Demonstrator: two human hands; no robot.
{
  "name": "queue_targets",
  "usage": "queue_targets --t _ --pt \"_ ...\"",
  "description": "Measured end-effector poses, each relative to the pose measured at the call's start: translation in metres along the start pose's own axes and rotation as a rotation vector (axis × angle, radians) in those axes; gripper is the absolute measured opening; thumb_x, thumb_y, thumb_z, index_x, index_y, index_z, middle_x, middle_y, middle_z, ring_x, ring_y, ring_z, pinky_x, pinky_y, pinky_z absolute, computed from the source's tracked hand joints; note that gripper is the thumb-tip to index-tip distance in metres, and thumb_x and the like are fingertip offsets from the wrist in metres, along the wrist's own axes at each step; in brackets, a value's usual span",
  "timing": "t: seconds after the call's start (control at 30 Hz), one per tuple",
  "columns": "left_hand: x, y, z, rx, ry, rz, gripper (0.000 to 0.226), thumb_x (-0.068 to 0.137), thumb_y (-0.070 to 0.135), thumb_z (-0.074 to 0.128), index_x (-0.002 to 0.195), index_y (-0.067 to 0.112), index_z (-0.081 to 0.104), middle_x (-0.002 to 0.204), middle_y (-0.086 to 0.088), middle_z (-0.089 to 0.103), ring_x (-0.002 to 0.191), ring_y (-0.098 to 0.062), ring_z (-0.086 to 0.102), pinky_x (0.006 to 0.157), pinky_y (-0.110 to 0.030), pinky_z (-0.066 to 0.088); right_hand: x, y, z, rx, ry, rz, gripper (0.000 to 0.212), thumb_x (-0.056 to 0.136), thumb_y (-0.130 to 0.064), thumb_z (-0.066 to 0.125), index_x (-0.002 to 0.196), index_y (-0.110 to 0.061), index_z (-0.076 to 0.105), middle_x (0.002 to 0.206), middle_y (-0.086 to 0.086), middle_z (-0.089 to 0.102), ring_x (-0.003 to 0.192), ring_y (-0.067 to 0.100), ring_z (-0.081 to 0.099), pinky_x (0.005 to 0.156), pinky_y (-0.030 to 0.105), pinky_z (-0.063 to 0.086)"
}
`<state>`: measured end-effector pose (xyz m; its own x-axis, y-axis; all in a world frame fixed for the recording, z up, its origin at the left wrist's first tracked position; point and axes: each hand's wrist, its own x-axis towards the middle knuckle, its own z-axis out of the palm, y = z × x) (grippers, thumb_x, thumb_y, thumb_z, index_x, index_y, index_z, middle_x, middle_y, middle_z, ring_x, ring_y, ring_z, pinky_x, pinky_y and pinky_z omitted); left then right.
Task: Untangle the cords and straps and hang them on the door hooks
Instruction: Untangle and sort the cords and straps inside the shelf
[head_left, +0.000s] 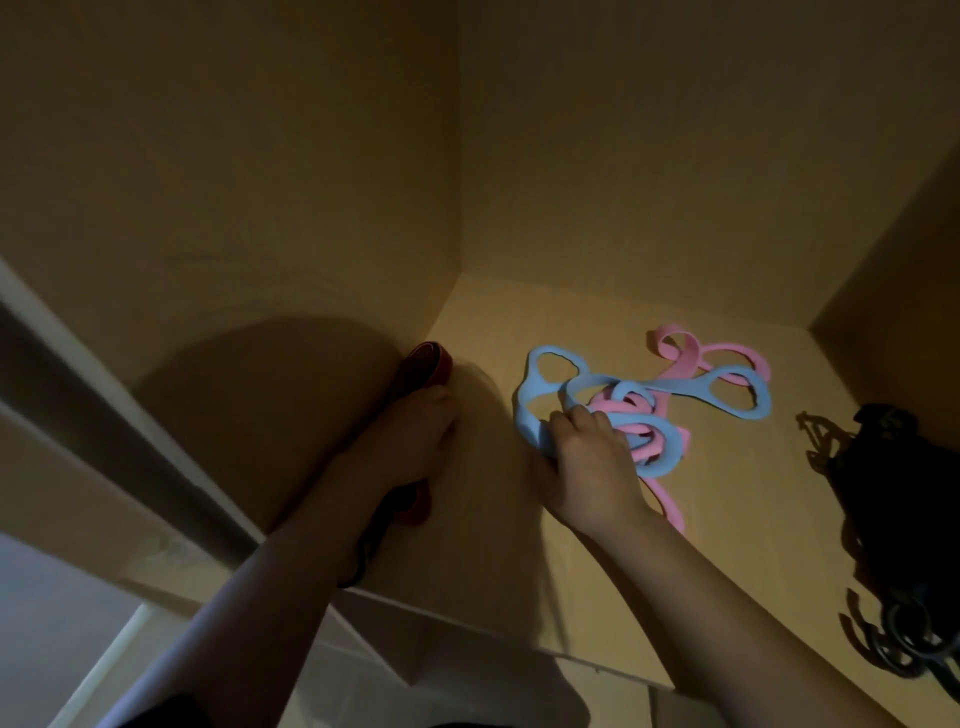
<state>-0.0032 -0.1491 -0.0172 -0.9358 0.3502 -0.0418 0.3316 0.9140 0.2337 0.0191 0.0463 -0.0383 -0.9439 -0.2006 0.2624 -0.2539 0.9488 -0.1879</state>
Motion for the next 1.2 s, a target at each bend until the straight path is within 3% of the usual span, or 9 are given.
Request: queue_targets --t 0.2,0.3,0.43,0.6,0.67,0.77,0.93,1.1,1.2 --pt "0.009 0.021 0.001 0.288 0.091 0.066 0.027 0.095 0.019 0.034 0.108 0.012 0.056 0.112 -0.003 0.061 0.11 -0.022 0.052 0.116 -0.039 0.01 0.0 -0.001 -0.002 0.021 0.032 0.026 0.016 0.076 -0.016 0.063 0.069 -0.003 0.057 0.073 0.017 0.056 0.068 0.035 0.052 0.055 0.033 0.033" --pt "0.016 0.035 0.007 0.263 0.145 0.105 0.034 0.096 0.028 0.028 0.104 0.01 0.056 0.112 -0.01 0.06 0.103 -0.027 0.053 0.105 -0.04 0.024 0.0 0.002 -0.008 0.033 0.083 0.054 0.021 0.076 -0.021 0.063 0.068 -0.002 0.059 0.071 0.018 0.056 0.066 0.035 0.052 0.053 0.034 0.033" --pt "0.021 0.063 0.008 -0.016 0.152 0.16 0.005 0.088 0.017 0.044 0.086 0.018 0.048 0.099 -0.007 0.059 0.091 -0.024 0.057 0.08 -0.039 0.045 -0.002 0.013 -0.017 0.08 0.159 0.127 0.028 0.084 -0.028 0.052 0.079 -0.003 0.063 0.081 0.017 0.058 0.08 0.033 0.052 0.064 0.037 0.039" --pt "0.032 0.082 0.018 0.134 0.183 0.242 0.044 0.087 0.01 0.042 0.131 0.015 0.046 0.137 -0.008 0.04 0.121 -0.026 0.042 0.094 -0.031 0.03 -0.004 0.034 -0.023 0.048 0.078 0.174 0.029 0.085 -0.026 0.055 0.107 -0.008 0.061 0.107 0.014 0.056 0.101 0.031 0.047 0.081 0.035 0.035" --pt "0.039 0.084 0.024 0.136 0.199 0.296 0.035 0.08 0.011 0.042 0.11 0.008 0.061 0.122 -0.015 0.053 0.111 -0.034 0.05 0.092 -0.04 0.038 -0.002 0.039 -0.026 0.031 -0.005 0.206 0.035 0.086 -0.032 0.053 0.115 -0.012 0.057 0.114 0.012 0.052 0.105 0.03 0.043 0.082 0.034 0.033" --pt "0.051 0.082 0.033 0.058 0.226 0.301 0.024 0.067 0.018 0.037 0.064 0.006 0.058 0.069 -0.014 0.06 0.064 -0.034 0.059 0.061 -0.041 0.053 0.001 0.042 -0.034 -0.028 -0.06 0.235 0.035 0.088 -0.032 0.052 0.119 -0.016 0.056 0.115 0.011 0.052 0.109 0.03 0.042 0.083 0.035 0.032" --pt "0.049 0.085 0.033 -0.045 0.185 0.363 0.032 0.064 0.023 0.037 0.067 0.006 0.064 0.066 -0.012 0.062 0.062 -0.032 0.061 0.064 -0.036 0.054 -0.004 0.05 -0.045 0.207 0.097 0.299 0.017 0.087 -0.018 0.052 0.093 -0.004 0.06 0.087 0.01 0.053 0.086 0.028 0.05 0.065 0.028 0.03" --pt "0.037 0.096 0.037 -0.11 0.117 0.505 0.03 0.057 0.023 0.054 0.081 0.009 0.064 0.079 -0.01 0.062 0.073 -0.032 0.06 0.075 -0.034 0.046 -0.007 0.057 -0.06 0.358 0.069 0.262 0.032 0.091 -0.017 0.05 0.12 -0.017 0.038 0.068 -0.003 0.05 0.06 0.022 0.052 0.051 0.031 0.036" --pt "0.035 0.101 0.036 -0.158 0.116 0.463 0.034 0.054 0.024 0.063 0.083 0.008 0.06 0.081 -0.011 0.06 0.072 -0.031 0.056 0.072 -0.029 0.038 -0.012 0.053 -0.075 0.561 0.1 0.263 0.022 0.094 -0.014 0.047 0.114 -0.02 0.04 0.067 -0.006 0.051 0.057 0.012 0.055 0.047 0.022 0.04"
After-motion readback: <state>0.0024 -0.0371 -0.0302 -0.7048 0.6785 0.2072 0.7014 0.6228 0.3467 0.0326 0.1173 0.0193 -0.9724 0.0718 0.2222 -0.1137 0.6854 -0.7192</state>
